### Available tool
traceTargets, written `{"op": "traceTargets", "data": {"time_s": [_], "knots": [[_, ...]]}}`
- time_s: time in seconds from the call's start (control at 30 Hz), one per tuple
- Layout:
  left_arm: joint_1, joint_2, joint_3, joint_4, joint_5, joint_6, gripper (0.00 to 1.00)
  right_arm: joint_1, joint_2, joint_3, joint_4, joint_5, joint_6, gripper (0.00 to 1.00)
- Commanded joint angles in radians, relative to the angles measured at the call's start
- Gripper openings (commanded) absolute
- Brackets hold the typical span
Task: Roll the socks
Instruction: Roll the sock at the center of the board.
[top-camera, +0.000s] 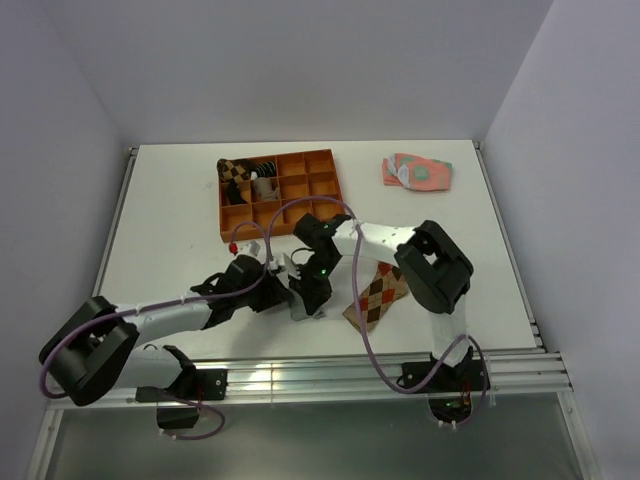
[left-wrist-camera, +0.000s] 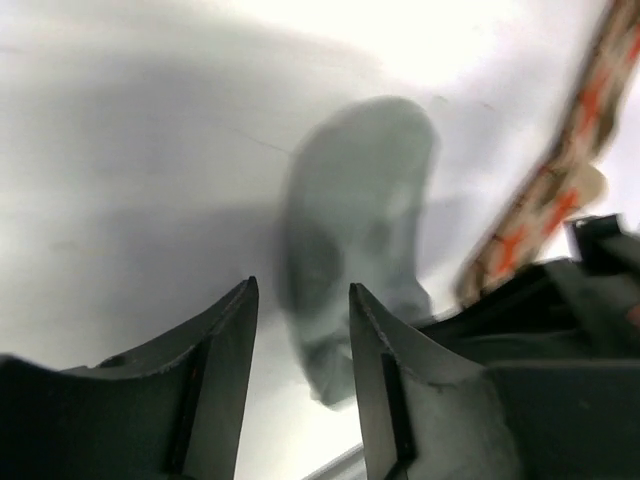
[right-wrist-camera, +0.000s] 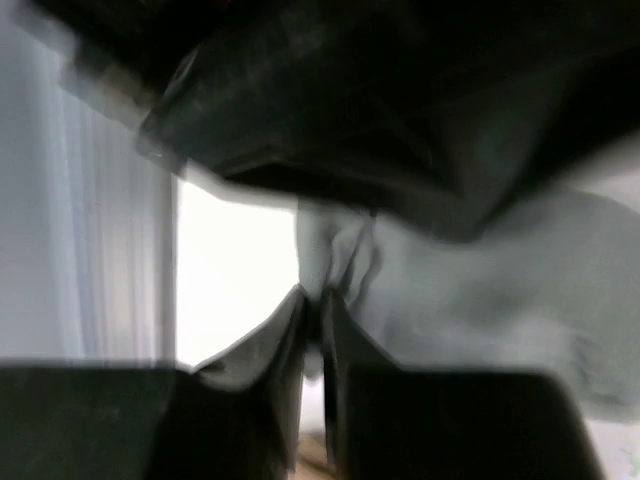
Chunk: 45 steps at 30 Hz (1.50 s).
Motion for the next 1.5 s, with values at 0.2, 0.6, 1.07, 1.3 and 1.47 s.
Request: {"op": "traceTargets", "data": {"time_s": [0.2,0.6,1.07,1.3,1.47], "knots": [[-0.092,-0.205,-0.093,0.189,-0.172,0.127,0.49,-0.169,0.228,0.174,-0.215,-0.065,0.162,0.11],[-0.221,-0.099,-0.101,0.367,-0.271,0.297,0.48,-0.17,0.273,0.215,-0.229,-0.038,0.203,0.12],[-0.275,0.063,-0.058,0.461,-0.262,0.371,0.48,-0.17,0.29,0.24,-0.246,-0.047,0.215,0.13],[-0.275,0.12,-0.043,0.449,-0.268,0.353,0.46,-0.17,0.291,0.24,-0.24,-0.05,0.226,0.13],[-0.275,0.172,-0.05,0.475,-0.267,0.32,0.42,-0.17,0.28,0.237,-0.238,-0.053,0.228,0.13]]}}
